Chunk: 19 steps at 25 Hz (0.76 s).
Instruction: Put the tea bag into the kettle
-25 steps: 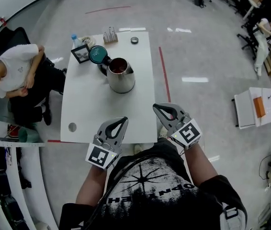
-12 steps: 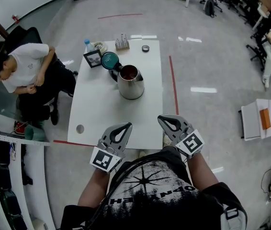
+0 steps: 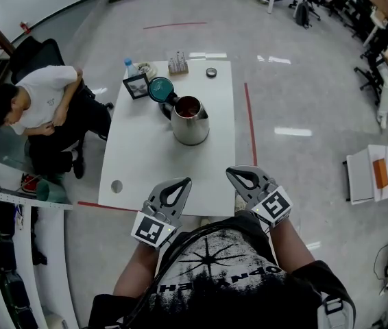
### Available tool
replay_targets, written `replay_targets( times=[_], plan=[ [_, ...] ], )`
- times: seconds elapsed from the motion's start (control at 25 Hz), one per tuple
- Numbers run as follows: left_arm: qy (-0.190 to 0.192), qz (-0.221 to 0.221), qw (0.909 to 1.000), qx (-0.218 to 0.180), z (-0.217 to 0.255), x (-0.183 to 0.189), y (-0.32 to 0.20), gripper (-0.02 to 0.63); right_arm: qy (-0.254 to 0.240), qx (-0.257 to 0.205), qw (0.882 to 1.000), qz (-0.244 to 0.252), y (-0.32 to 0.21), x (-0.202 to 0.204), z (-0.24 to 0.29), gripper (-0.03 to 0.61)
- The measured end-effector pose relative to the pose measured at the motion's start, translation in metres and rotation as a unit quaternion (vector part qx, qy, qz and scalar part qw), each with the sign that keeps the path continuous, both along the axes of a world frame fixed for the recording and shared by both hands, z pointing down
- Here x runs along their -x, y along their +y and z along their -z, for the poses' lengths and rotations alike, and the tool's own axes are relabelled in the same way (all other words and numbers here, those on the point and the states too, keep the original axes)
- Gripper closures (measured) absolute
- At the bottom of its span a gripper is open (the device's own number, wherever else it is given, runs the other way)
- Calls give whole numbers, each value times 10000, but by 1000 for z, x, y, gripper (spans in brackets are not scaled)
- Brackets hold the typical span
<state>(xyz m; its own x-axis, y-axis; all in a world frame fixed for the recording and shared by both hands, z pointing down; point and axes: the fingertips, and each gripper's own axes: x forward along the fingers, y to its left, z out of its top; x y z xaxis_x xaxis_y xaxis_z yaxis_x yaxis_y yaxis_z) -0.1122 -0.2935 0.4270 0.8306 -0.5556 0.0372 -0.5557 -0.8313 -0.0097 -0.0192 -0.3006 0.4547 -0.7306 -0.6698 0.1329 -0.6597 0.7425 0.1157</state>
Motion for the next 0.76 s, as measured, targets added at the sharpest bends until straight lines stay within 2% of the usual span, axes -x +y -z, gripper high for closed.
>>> replay_targets(
  times=[0.76],
  plan=[
    [-18,-108,9999,-61,-1,5,5,606,233,-15,9997,-29,8,9,-4,568]
  ],
)
